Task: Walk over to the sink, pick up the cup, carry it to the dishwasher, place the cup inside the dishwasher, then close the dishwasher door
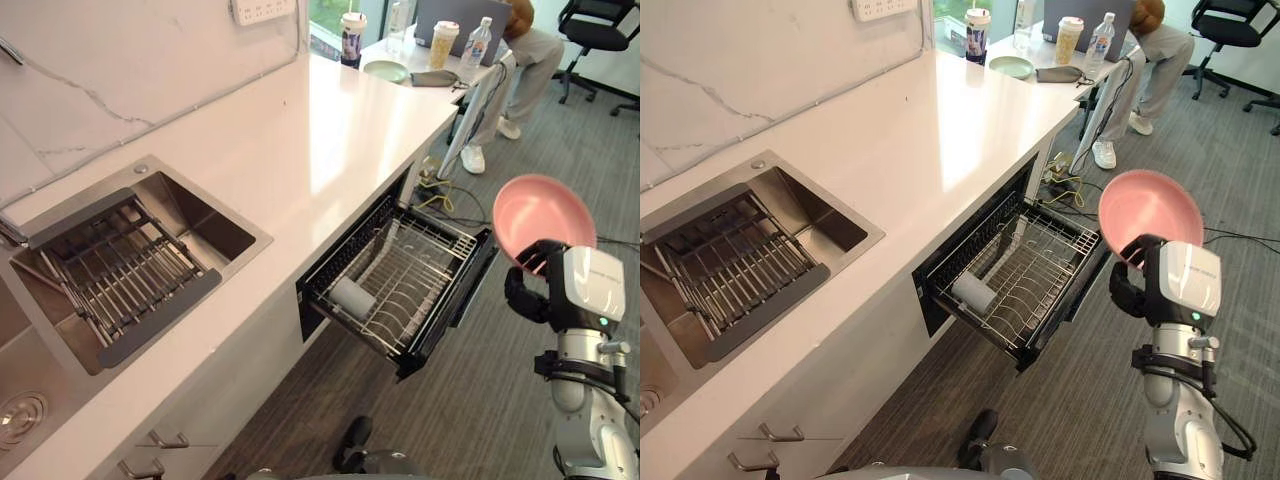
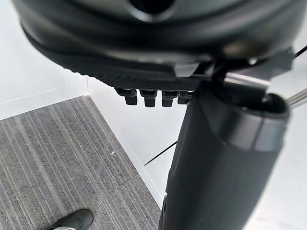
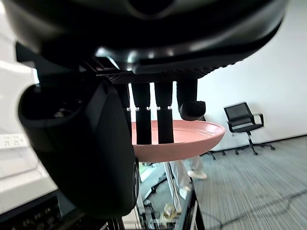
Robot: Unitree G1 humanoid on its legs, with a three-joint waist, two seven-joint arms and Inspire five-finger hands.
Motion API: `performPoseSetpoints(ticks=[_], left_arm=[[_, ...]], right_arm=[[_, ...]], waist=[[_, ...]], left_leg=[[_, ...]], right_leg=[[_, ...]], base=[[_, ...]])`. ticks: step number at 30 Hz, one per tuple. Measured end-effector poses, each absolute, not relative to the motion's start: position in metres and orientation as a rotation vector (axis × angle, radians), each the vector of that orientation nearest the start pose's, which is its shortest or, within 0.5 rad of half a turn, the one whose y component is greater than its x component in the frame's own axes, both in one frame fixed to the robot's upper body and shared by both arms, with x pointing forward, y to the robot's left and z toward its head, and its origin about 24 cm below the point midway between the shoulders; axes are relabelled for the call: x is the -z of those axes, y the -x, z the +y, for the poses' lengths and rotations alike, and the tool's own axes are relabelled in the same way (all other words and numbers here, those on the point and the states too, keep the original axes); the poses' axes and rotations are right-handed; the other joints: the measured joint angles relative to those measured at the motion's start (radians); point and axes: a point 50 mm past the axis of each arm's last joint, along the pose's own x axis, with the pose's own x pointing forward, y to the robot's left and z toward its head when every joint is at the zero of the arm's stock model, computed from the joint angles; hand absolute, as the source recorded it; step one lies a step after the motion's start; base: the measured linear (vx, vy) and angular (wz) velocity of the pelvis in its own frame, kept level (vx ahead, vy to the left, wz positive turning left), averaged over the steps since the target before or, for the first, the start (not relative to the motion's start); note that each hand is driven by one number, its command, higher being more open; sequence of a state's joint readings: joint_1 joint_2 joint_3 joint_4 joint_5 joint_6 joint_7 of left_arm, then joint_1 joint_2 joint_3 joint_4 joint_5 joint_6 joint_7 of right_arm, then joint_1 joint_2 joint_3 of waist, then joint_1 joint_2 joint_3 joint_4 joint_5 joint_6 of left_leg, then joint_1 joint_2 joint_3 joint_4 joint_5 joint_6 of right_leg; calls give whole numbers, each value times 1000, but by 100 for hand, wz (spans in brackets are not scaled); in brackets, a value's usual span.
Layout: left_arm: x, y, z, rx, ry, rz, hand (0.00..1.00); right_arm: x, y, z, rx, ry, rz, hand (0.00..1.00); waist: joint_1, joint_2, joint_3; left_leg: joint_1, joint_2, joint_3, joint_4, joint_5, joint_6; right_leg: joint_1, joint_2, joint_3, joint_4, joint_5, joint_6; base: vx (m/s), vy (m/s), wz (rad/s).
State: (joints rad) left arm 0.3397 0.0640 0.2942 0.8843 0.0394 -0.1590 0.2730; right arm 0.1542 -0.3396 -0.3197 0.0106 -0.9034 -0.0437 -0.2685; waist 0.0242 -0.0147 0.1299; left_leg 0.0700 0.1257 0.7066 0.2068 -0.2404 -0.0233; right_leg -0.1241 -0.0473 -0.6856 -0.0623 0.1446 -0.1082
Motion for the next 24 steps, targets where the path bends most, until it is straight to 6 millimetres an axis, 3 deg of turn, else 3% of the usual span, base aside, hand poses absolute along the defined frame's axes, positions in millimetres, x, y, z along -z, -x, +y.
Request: performPoseSetpoints(ticks=[4,10,16,24], left_arm=[[148,-58,227,-485,-134,963,100],[138,-103,226,-437,-103,832,100],[134,-121,224,-450,-58,782,100],[129,-137,221,-440,-39,739,100]], right_arm=[[-51,-225,-292,466,1239,101,0],[-80,-257,-284,549,1181,-2,0],[-106,-282,-286,571,1187,-57,0],[-119,-307,-274,503,1173,-81,0]], waist=[[3,6,67],[2,15,164],[13,31,229],[21,42,279]], left_leg=[[-73,0,-36,41,-2,5],[-187,-9,-79,84,5,24],[-241,-33,-152,90,12,36],[-273,-55,-189,88,23,52]], right_leg=[[-34,-9,-27,-22,25,-2],[-111,-36,-40,-22,57,7],[-141,-57,-42,-22,72,8],[-160,-77,-47,-22,82,14]], base=[[-45,107,24],[-45,170,24],[-2,190,18],[-17,189,12]])
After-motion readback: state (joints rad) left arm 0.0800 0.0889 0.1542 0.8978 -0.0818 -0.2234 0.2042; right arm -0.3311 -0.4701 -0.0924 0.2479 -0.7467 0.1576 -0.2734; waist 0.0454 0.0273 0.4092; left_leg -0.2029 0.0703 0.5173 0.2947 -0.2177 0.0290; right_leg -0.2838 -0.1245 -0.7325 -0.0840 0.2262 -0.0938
